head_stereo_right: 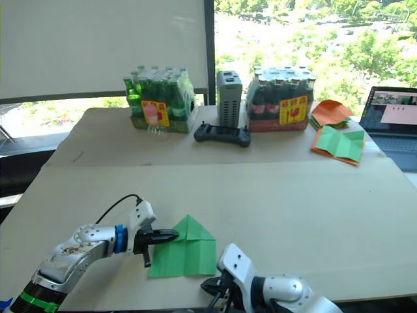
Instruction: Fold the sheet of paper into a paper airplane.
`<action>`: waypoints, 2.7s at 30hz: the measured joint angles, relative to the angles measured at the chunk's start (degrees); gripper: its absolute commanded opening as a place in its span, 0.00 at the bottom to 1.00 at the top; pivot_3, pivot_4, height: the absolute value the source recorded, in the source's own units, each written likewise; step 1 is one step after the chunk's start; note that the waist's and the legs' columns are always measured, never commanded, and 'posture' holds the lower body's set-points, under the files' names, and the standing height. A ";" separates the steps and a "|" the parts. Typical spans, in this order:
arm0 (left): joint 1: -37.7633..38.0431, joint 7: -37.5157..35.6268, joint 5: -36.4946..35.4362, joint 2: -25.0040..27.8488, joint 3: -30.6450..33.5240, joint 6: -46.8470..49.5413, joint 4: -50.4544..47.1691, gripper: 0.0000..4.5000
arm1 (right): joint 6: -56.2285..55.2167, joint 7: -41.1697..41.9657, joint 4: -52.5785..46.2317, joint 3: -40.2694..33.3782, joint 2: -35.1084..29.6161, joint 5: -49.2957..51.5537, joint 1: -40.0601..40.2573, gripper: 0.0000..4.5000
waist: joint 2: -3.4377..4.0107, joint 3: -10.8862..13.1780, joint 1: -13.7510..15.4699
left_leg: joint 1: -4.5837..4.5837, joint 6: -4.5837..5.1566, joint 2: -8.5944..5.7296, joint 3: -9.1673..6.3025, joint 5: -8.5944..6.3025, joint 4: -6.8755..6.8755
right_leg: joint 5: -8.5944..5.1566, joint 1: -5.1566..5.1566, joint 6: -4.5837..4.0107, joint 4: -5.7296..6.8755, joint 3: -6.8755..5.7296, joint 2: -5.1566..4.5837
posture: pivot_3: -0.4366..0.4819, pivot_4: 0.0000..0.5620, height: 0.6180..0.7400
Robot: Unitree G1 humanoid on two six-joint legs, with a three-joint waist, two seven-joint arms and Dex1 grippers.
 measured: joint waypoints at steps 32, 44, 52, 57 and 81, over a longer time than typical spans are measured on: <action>-4.47 -3.37 2.33 -1.85 -2.61 -1.13 3.75 0.00 | -8.44 -7.81 11.27 0.44 15.90 -3.35 -9.05 0.00 | 0.01 0.00 -0.39 | 0.33 0.00 0.00 -0.07 0.00 -0.06 | 0.00 0.24 0.03 0.00 0.00 0.07 | 0.48 0.27 0.83; -10.19 -3.57 4.64 -5.93 -4.78 -2.26 9.11 0.00 | -11.16 -6.41 17.74 3.09 17.68 -6.33 -14.08 0.00 | 0.01 0.00 -0.55 | 0.29 -0.01 -0.03 -0.10 0.01 -0.04 | 0.00 0.17 0.03 0.02 0.00 0.06 | 0.48 0.27 0.83; -3.86 -2.92 3.43 -0.14 1.31 -0.78 3.85 0.00 | -11.74 -5.86 22.90 4.70 18.44 -9.51 -16.49 0.00 | 0.01 0.01 -2.50 | 0.17 -0.02 0.02 -0.07 0.00 -0.09 | 0.00 -0.14 0.02 0.18 0.06 0.09 | 0.48 0.27 0.83; -0.90 -1.28 1.97 1.13 4.94 1.90 1.22 0.00 | -12.00 -5.23 23.51 5.23 18.60 -10.39 -17.35 0.00 | 0.01 0.01 -2.48 | 0.01 -0.04 0.00 -0.07 0.02 -0.04 | 0.00 -0.24 0.01 0.20 0.05 0.09 | 0.48 0.27 0.83; 4.20 -0.61 0.39 2.05 3.91 0.57 -3.48 0.00 | -12.10 -2.47 25.61 5.75 18.17 -12.06 -20.13 0.00 | 0.01 0.00 -2.68 | 0.00 -0.08 0.00 -0.04 0.03 -0.04 | 0.01 -0.25 -0.01 0.20 0.08 0.08 | 0.48 0.27 0.83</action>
